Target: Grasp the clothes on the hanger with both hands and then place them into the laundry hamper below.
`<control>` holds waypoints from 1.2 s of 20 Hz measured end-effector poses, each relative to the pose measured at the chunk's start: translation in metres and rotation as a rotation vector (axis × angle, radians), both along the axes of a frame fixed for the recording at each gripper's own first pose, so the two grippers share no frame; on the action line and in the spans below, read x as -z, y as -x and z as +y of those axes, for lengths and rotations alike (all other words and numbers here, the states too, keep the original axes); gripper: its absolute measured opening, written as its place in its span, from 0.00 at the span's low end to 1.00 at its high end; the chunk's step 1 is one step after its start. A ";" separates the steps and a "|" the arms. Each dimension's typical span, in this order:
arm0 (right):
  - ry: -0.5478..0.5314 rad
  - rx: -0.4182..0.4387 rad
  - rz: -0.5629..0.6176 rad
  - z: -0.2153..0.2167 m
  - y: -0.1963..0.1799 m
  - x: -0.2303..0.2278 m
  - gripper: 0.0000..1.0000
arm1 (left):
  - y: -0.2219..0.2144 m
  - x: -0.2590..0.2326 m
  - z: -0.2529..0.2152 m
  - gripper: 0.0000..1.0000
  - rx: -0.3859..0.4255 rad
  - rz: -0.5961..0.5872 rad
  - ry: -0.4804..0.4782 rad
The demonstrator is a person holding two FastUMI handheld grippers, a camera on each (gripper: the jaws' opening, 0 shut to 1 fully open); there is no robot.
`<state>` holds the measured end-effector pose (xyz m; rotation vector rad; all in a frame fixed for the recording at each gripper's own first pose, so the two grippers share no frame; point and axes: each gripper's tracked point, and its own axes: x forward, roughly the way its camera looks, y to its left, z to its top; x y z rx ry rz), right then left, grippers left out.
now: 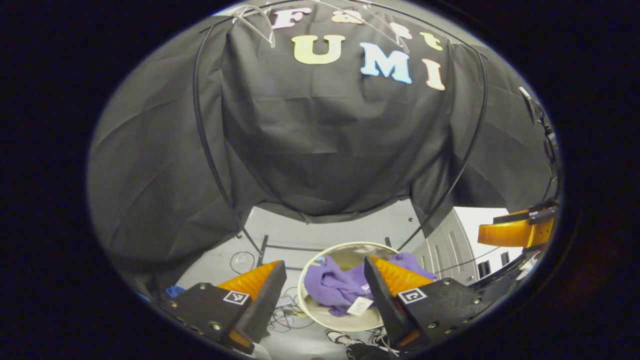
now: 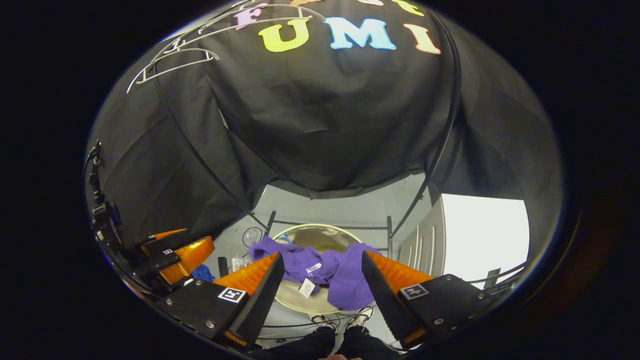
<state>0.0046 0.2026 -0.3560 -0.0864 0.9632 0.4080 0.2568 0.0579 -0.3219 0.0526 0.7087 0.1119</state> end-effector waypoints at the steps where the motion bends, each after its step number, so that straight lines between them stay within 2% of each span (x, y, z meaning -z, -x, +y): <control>1: -0.002 0.010 -0.031 -0.002 -0.006 -0.010 0.96 | 0.001 -0.011 0.004 0.91 -0.004 -0.017 -0.018; 5: -0.016 0.071 -0.182 -0.018 -0.043 -0.060 0.96 | 0.002 -0.070 0.008 0.91 -0.015 -0.120 -0.050; 9: -0.023 0.117 -0.393 -0.035 -0.076 -0.126 0.96 | 0.003 -0.141 0.009 0.91 -0.035 -0.264 -0.036; 10: -0.026 0.120 -0.451 -0.036 -0.081 -0.142 0.95 | 0.002 -0.164 0.011 0.97 -0.040 -0.305 -0.035; 11: -0.027 0.124 -0.506 -0.037 -0.085 -0.161 0.95 | -0.001 -0.186 0.013 0.97 -0.043 -0.343 -0.038; 16: -0.074 0.125 -0.736 -0.025 -0.086 -0.247 0.96 | -0.009 -0.285 0.014 0.97 -0.016 -0.532 -0.086; 17: -0.087 0.126 -0.776 -0.023 -0.087 -0.261 1.00 | -0.009 -0.300 0.011 0.97 -0.010 -0.563 -0.087; 18: -0.097 0.129 -0.810 -0.023 -0.087 -0.273 0.92 | -0.008 -0.316 0.012 0.97 -0.006 -0.596 -0.087; 19: -0.104 0.130 -0.847 -0.024 -0.086 -0.285 0.92 | 0.001 -0.330 0.013 0.96 -0.003 -0.632 -0.087; 22: -0.106 0.149 -0.924 -0.041 -0.066 -0.314 0.95 | 0.017 -0.376 0.013 0.96 0.004 -0.723 -0.061; 23: -0.101 0.157 -0.934 -0.047 -0.060 -0.320 0.91 | 0.022 -0.385 0.014 0.96 0.002 -0.739 -0.050; 24: -0.092 0.171 -0.939 -0.054 -0.055 -0.324 0.95 | 0.028 -0.391 0.017 0.96 -0.002 -0.750 -0.045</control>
